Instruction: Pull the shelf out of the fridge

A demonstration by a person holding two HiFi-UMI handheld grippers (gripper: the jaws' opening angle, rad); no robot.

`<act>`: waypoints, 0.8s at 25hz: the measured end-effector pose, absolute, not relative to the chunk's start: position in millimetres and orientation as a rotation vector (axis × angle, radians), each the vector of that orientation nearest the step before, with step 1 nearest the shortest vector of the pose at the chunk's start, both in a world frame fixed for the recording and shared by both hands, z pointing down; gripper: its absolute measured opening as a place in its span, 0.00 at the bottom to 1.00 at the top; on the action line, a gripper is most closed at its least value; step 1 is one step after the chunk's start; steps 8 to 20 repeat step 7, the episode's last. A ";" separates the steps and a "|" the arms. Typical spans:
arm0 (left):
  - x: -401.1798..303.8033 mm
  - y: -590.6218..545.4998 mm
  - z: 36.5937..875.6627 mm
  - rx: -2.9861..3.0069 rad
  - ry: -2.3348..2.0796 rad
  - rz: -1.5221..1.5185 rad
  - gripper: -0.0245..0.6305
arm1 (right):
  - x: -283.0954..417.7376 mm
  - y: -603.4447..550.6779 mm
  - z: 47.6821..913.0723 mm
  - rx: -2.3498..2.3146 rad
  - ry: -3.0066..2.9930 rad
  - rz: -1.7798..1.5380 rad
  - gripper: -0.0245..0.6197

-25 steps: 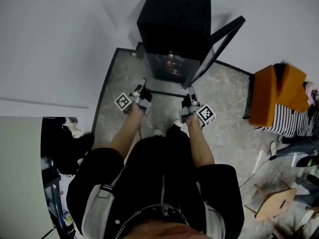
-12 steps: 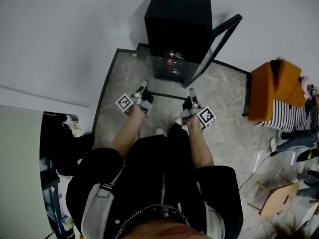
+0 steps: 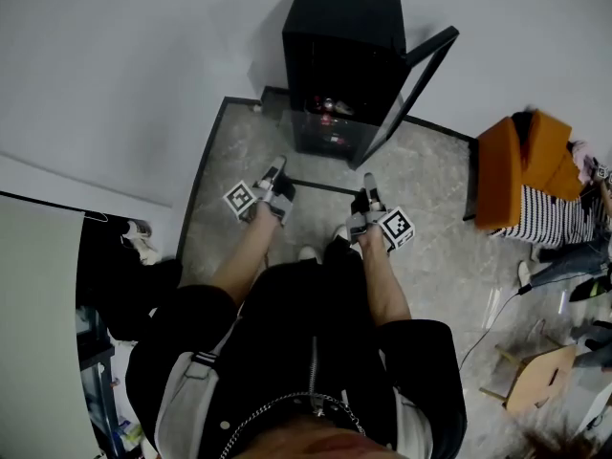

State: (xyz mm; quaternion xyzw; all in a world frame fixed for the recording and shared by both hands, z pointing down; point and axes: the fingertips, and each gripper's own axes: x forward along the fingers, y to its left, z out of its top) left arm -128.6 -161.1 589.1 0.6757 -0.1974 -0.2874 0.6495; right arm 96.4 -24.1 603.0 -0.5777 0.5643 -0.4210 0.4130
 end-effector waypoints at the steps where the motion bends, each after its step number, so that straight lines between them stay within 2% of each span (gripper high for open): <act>1: -128.1 -160.8 588.9 1.536 -0.447 -0.650 0.08 | 96.8 -23.3 601.8 -1.454 1.420 -1.056 0.11; 20: -126.6 -157.0 584.7 1.536 -0.430 -0.648 0.08 | 95.0 -18.4 596.5 -1.446 1.420 -1.045 0.11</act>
